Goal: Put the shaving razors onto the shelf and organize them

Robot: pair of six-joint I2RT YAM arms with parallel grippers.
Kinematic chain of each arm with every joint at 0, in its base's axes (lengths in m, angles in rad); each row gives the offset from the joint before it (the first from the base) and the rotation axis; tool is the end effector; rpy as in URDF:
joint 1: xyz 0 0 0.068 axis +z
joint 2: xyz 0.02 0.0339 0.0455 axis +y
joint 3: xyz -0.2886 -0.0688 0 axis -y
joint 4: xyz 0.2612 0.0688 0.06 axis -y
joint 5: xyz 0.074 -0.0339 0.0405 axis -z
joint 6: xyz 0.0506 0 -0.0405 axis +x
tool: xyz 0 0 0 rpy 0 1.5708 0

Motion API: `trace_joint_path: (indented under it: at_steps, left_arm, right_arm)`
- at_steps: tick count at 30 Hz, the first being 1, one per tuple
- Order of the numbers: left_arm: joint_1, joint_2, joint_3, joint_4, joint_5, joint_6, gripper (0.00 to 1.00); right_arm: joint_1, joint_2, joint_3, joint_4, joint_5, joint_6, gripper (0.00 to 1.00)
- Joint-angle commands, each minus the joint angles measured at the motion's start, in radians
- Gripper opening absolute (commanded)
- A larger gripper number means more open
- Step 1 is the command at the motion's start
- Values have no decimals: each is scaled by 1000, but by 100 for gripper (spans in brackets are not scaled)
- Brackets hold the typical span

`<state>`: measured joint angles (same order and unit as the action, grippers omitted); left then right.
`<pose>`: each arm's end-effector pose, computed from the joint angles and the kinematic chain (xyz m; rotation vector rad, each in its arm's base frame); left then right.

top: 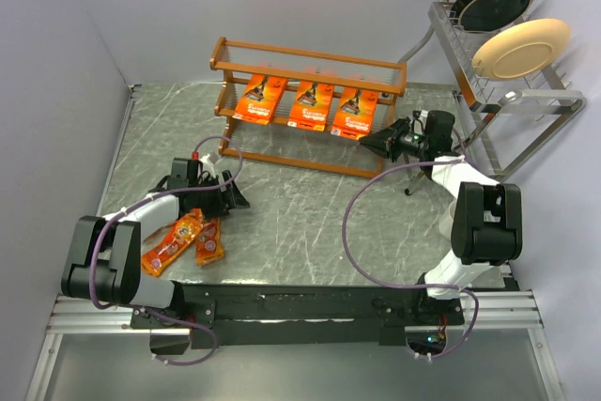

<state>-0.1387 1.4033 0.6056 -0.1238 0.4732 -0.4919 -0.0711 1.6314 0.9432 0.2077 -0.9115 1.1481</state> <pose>0.2634 -0.0601 0.1582 -0.2433 2.5370 -0.8474 0.3723 0.0136 0.2335 0.7032 2.1173 1.5650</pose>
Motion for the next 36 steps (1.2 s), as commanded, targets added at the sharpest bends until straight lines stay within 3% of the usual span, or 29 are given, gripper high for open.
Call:
trace_joint_path:
  at_steps: [1,8,15,22,24,27,28,31,32,33,36]
  left_arm:
    - [4,-3,2,24,2,12,83]
    - [4,-6,0,24,1,10,83]
    - [4,-7,0,23,1,9,84]
    - [4,-17,-3,24,5,9,84]
    - [4,-24,-1,26,11,10,84]
    - [4,-46,6,21,30,1,84]
    - [4,-53,11,12,30,-2,99]
    - [7,-96,62,-66,25,-16,99]
    - [7,-118,94,-126,65,-1,99]
    - [7,-134,112,-163,67,1,99]
    - [14,-231,177,-316,-8,-11,99]
  right_arm:
    - [-22,44,63,36,57,35,15]
    - [-30,31,86,-14,62,16,1]
    - [-52,8,57,-103,95,-11,4]
    - [-75,-19,43,-105,91,-37,39]
    - [-75,-25,51,-80,70,-50,54]
    - [-73,-48,72,-74,19,-79,63]
    - [-73,-60,87,-92,4,-99,64]
    - [-73,-113,97,-226,-15,-204,73]
    - [-73,-125,91,-294,-30,-234,81]
    - [-72,-146,80,-330,-39,-299,100]
    - [-72,-159,13,-451,-70,-419,100]
